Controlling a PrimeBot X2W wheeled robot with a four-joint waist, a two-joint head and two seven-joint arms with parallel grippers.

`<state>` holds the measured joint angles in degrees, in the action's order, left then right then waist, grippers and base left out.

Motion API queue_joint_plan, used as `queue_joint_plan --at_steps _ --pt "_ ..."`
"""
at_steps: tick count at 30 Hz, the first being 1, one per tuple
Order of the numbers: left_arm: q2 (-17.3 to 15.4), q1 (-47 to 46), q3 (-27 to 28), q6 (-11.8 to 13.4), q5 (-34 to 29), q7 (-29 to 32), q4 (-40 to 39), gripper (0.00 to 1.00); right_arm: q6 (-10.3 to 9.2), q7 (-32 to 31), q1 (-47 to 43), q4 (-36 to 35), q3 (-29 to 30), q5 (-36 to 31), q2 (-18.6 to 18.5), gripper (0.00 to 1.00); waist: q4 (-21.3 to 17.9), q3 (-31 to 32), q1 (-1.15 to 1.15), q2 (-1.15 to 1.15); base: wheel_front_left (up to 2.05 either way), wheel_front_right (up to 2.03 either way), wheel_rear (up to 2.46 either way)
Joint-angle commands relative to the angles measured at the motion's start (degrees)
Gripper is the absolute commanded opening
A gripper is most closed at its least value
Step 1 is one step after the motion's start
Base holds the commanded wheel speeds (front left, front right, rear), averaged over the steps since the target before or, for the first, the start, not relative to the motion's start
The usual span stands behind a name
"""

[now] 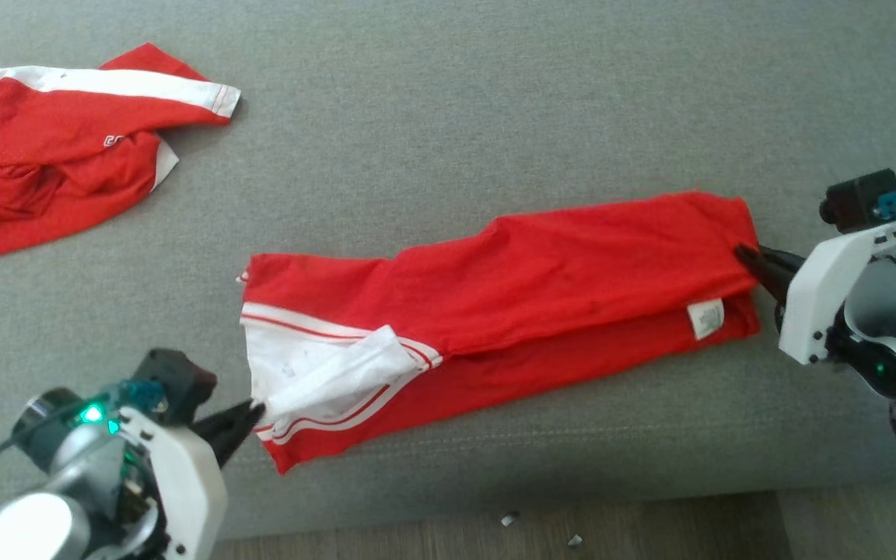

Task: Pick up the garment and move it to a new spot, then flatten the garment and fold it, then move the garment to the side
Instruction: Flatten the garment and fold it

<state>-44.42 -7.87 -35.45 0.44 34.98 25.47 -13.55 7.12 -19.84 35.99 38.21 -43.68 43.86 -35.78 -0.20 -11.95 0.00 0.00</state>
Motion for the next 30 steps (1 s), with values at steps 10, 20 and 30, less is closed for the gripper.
queue_joint_plan --at_steps 10,20,30 --pt "1.6 -2.2 5.6 4.5 -0.4 -5.8 -0.7 1.0 0.36 -0.8 -3.6 -5.5 10.2 -1.2 -0.3 1.0 -0.2 1.9 0.0 0.0 0.0 0.0 0.0" --pt "16.5 -1.7 13.5 14.3 2.7 -24.4 3.2 1.0 0.36 10.7 -10.8 -14.2 28.1 -9.2 12.5 1.0 0.3 6.5 0.0 0.0 0.0 0.0 0.0" --pt "25.6 0.8 13.7 13.7 3.6 -37.6 10.1 1.0 0.36 16.6 -21.5 -23.5 35.9 -21.0 25.3 1.0 0.6 8.3 0.0 0.0 0.0 0.0 0.0"
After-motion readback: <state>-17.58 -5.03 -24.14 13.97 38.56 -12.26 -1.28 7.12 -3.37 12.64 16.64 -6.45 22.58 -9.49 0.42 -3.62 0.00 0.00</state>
